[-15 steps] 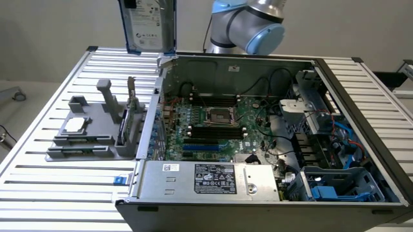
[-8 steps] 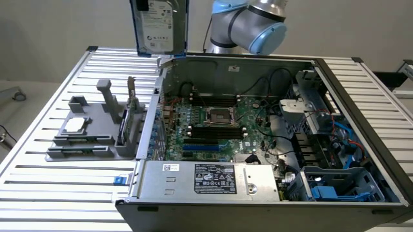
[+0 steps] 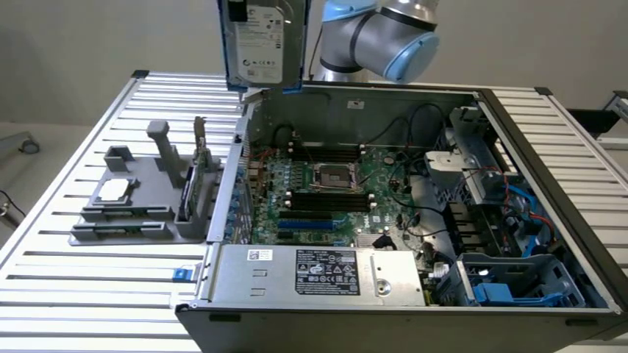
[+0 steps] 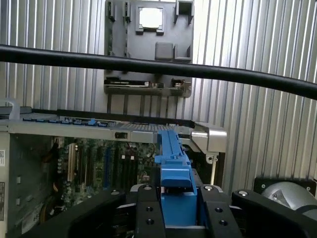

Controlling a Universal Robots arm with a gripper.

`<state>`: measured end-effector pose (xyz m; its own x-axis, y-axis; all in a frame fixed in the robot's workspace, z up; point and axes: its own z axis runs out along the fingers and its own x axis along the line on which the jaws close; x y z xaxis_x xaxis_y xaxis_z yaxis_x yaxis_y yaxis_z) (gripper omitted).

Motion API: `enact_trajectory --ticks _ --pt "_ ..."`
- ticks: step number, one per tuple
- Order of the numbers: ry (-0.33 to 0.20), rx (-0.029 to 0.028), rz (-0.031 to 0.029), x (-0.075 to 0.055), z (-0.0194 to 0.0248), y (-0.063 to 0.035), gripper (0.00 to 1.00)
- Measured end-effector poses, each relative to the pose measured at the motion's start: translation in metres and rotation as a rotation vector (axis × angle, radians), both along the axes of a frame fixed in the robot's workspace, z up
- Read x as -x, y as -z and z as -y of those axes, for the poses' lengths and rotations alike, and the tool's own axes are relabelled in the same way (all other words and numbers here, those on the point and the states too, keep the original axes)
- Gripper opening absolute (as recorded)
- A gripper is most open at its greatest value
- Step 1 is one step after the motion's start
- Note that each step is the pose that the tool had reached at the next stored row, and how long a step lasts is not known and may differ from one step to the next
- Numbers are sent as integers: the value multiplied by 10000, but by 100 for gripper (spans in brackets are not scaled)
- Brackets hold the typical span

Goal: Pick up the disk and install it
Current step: 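Pick up the disk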

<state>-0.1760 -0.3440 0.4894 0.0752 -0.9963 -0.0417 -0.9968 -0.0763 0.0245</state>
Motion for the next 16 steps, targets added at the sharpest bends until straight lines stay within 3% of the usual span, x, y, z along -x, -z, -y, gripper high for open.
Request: enact_trajectory --ticks 5,16 --pt "-1 -27 0 -134 101 0 33" --pt "0 -72 -1 -286 317 0 33"
